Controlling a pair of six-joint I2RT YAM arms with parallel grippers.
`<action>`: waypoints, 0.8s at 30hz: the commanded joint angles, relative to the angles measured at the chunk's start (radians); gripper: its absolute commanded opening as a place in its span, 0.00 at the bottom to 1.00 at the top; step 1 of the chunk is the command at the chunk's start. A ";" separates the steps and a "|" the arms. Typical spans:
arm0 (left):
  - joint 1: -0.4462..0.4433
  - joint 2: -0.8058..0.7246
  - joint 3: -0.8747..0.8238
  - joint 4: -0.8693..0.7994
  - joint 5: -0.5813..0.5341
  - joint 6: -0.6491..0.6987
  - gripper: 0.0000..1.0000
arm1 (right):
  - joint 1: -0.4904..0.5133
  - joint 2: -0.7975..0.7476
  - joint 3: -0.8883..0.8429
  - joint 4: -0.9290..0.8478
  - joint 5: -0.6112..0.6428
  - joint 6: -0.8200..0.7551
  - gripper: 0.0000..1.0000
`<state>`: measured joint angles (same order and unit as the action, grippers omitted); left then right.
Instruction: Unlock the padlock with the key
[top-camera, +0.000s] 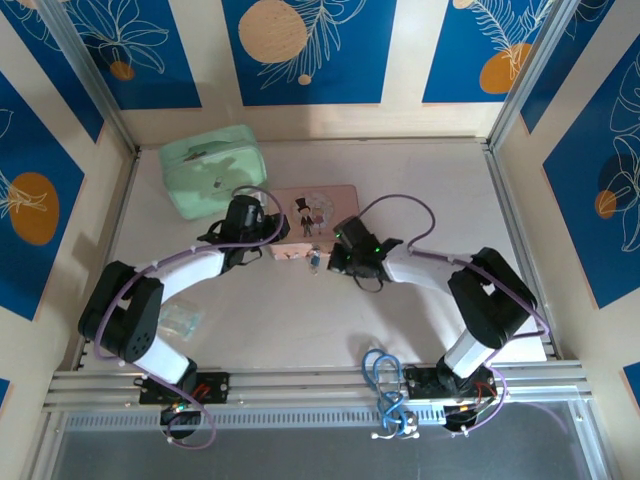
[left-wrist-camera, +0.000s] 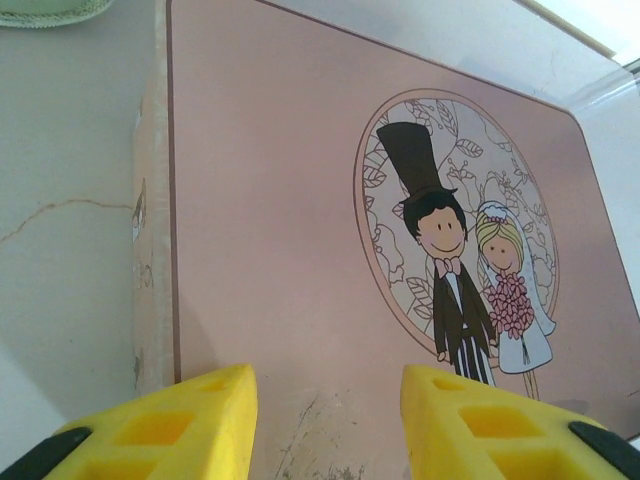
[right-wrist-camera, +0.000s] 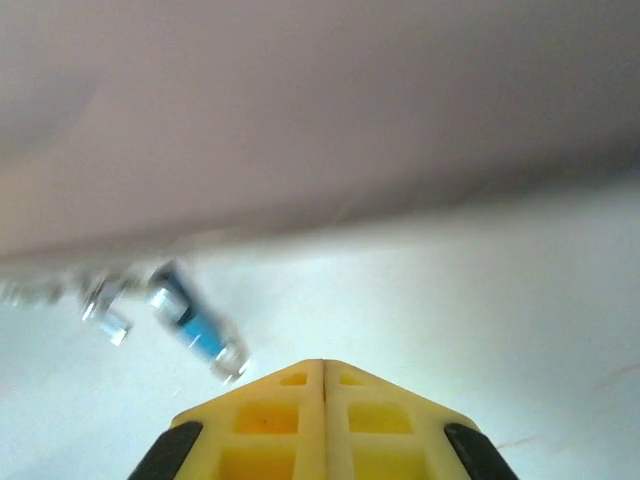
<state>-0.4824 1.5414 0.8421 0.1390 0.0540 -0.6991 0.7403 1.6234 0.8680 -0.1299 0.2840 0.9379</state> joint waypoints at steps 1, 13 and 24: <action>-0.002 0.012 -0.029 -0.118 0.075 -0.042 0.43 | 0.038 0.046 -0.014 0.105 0.078 0.138 0.03; -0.002 0.012 -0.032 -0.126 0.073 -0.042 0.43 | 0.028 0.134 -0.023 0.225 0.099 0.110 0.00; -0.002 0.014 -0.037 -0.115 0.073 -0.051 0.43 | 0.057 0.153 -0.001 0.303 0.029 0.005 0.00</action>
<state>-0.4808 1.5398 0.8421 0.1387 0.0597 -0.7185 0.7731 1.7515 0.8433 0.1730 0.3664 0.9833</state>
